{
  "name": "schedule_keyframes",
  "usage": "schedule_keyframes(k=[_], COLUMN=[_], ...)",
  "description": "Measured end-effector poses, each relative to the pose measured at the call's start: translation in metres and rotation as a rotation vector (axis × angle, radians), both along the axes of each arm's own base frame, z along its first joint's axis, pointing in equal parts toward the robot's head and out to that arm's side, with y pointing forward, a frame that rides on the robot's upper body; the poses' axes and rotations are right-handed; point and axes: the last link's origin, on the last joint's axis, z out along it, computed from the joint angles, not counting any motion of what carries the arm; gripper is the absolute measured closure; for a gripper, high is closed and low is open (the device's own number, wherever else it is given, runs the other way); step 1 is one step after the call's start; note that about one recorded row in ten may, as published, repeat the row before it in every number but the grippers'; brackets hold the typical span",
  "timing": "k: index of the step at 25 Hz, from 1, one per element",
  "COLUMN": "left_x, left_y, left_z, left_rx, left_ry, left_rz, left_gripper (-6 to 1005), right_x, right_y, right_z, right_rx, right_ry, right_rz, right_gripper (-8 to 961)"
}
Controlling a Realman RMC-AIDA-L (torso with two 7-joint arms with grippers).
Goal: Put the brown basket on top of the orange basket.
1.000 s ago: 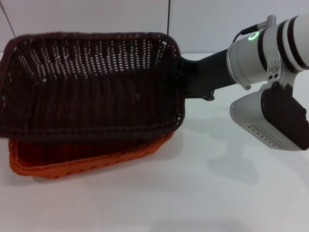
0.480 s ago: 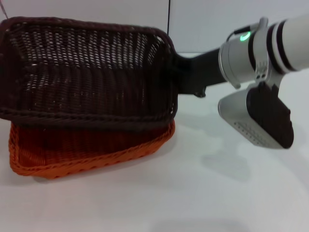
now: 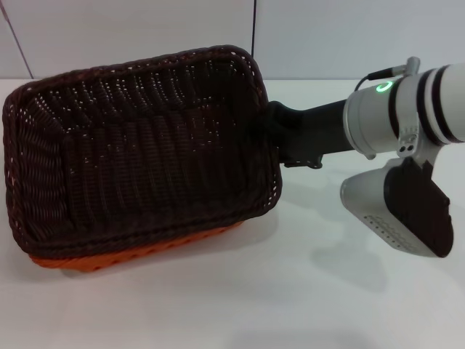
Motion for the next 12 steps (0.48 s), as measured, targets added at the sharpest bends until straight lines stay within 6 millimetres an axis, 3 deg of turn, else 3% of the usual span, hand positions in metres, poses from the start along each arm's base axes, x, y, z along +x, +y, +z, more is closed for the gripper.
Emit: schedule_keyframes(k=[2,12], left_x=[-0.001,-0.003], left_y=[0.0,0.005], left_z=[-0.001,-0.003], left_rx=[-0.007,-0.034], left_ry=[-0.001,-0.007], left_rz=[0.007,0.022], left_gripper=[229,229], right_x=[0.003,0.024], right_y=[-0.007,-0.033], right_z=[0.005,0.019], right_rx=[0.003,0.022], right_ry=[0.01,0.091], right_rz=[-0.004,-0.038], right_gripper=[411,335])
